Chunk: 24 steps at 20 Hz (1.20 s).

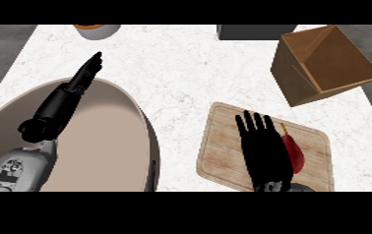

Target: Pick the lemon from the cutting board and place it in the cardboard box

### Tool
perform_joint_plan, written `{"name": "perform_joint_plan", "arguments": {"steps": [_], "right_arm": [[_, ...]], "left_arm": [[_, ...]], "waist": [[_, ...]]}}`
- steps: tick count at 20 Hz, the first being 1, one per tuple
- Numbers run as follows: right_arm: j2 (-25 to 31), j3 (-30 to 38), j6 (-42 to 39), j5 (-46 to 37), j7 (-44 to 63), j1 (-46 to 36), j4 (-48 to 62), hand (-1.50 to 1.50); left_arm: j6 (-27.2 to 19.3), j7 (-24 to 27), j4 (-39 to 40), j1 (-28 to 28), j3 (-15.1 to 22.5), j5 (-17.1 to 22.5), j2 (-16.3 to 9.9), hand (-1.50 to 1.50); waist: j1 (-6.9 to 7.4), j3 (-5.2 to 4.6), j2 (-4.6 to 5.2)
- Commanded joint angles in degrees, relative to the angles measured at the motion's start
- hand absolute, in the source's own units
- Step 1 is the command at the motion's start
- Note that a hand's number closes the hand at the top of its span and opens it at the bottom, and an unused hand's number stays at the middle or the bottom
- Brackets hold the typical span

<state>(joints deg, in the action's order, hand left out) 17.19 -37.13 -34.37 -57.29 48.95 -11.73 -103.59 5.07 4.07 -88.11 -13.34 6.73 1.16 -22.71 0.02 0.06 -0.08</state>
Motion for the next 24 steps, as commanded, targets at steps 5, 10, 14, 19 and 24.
{"name": "perform_joint_plan", "arguments": {"steps": [5,10,14,19,24], "right_arm": [[-4.15,0.91,2.54,-3.82,-3.37,3.35,4.31,-1.5],[-3.87,4.21,4.39,-6.81,-6.81,0.44,10.24,-1.5],[-4.96,5.56,2.2,-8.43,-6.22,1.0,9.71,-1.5],[-4.65,8.51,8.08,-8.7,-12.77,0.58,18.21,-1.5],[-3.62,6.64,9.28,-10.34,-18.26,1.23,17.64,1.5]], "left_arm": [[1.64,-1.84,-1.63,0.65,-1.69,-2.83,2.93,0.0],[1.84,-1.25,-4.33,3.48,-0.34,-5.88,4.89,0.0],[4.04,-0.7,2.1,-1.16,-4.36,-4.6,5.38,0.0],[4.75,1.71,3.75,-0.44,-5.2,-6.39,5.83,0.0],[7.2,-2.48,0.33,-0.66,-7.27,-4.26,5.35,0.0]], "waist": [[0.01,-0.05,0.04],[0.11,-0.05,0.05],[-0.11,-0.06,0.08],[0.0,-0.06,0.17],[0.11,-0.05,0.11]]}}
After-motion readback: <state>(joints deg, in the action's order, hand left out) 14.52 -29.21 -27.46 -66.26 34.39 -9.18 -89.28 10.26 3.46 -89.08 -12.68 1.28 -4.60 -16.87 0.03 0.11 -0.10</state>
